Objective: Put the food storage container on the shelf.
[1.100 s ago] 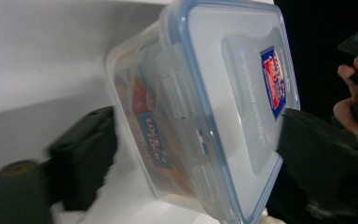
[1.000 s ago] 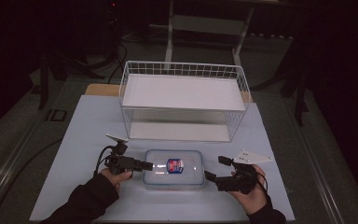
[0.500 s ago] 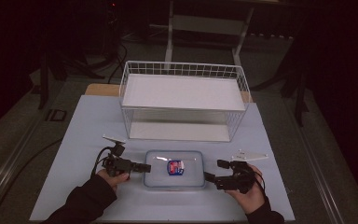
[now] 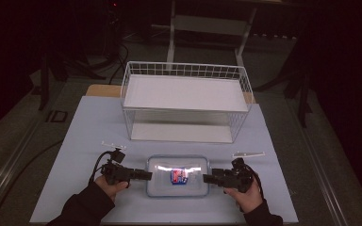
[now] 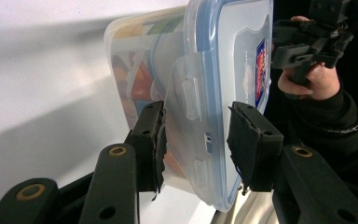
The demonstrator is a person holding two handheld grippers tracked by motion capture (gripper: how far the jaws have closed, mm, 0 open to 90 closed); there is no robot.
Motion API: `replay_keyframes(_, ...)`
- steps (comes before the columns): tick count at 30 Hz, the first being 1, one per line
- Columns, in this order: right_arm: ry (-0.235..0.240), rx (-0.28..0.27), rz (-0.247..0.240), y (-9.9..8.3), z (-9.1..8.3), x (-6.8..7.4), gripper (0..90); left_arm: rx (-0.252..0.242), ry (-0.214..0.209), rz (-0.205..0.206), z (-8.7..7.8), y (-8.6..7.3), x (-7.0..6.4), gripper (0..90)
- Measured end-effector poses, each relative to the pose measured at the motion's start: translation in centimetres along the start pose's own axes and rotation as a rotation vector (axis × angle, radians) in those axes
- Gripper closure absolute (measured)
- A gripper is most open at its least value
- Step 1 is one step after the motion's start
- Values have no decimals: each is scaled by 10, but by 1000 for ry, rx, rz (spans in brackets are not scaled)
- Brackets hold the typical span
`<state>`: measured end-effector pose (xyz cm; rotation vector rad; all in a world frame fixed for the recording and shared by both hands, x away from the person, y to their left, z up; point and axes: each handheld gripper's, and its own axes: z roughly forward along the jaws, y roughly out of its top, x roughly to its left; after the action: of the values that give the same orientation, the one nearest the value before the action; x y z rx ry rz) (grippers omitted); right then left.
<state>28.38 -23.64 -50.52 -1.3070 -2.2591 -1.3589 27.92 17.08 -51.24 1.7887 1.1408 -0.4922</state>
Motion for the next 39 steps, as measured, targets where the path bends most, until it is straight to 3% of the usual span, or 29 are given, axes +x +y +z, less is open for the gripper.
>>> replay_keyframes(6,64,16,30,0,0,-1,479,-7,-1,10,0,-2,-1,573)
replay_keyframes(13,82,10,57,-2,-1,-2,498,-16,9,28,-1,-6,-4,574)
replay_keyframes(22,105,30,62,0,1,-4,485,-23,9,33,-1,-7,-5,574)
replay_keyframes(29,115,18,71,-2,-2,-4,510,-42,21,59,-1,-11,-10,576)
replay_keyframes(39,106,-9,42,3,-9,-3,511,-77,29,83,-2,-2,-18,578)
